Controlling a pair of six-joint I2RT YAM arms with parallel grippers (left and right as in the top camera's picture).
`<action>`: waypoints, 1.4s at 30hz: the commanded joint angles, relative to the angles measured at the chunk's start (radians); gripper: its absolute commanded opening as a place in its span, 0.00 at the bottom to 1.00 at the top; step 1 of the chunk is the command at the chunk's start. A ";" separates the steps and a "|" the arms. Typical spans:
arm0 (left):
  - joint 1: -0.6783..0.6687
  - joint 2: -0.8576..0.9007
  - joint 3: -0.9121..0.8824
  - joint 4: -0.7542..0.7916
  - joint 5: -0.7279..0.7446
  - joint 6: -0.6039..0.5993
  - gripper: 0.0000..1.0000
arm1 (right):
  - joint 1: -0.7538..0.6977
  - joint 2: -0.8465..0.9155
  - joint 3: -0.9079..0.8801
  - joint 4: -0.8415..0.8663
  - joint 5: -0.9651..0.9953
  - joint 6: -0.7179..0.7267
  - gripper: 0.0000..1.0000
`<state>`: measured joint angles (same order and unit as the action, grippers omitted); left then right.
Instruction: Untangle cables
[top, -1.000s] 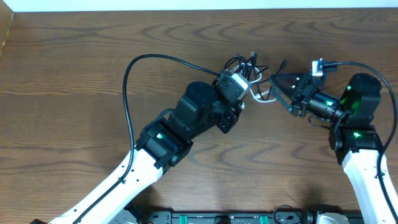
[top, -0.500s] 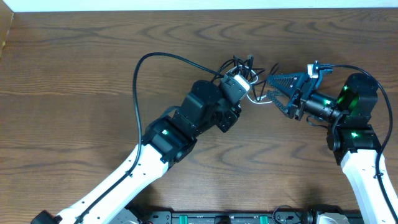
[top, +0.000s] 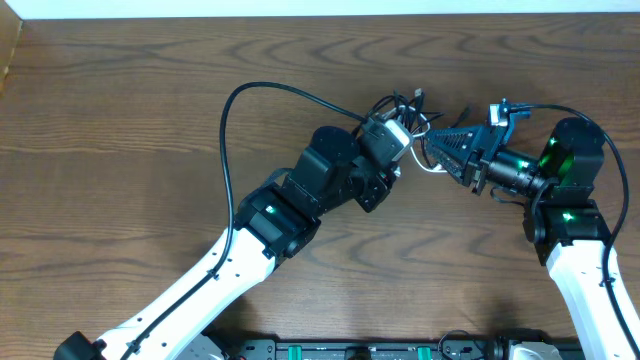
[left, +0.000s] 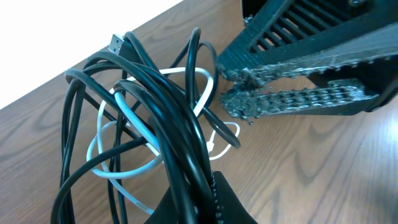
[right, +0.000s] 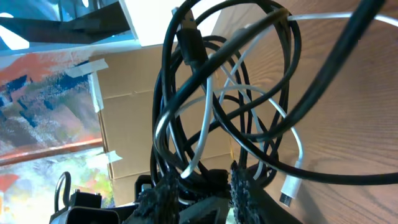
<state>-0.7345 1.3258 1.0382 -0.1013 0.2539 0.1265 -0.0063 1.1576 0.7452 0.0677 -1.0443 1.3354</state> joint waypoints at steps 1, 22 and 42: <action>0.002 -0.005 0.000 0.012 0.032 -0.016 0.07 | 0.008 0.001 0.010 0.000 0.018 -0.005 0.25; -0.088 -0.005 0.000 0.006 0.102 0.068 0.07 | 0.008 0.001 0.010 0.000 0.048 -0.004 0.23; -0.101 0.021 0.000 0.004 -0.105 0.087 0.08 | 0.008 0.001 0.010 0.000 0.047 -0.010 0.01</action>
<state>-0.8310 1.3392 1.0382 -0.0978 0.2832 0.1894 -0.0063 1.1584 0.7452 0.0673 -0.9939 1.3365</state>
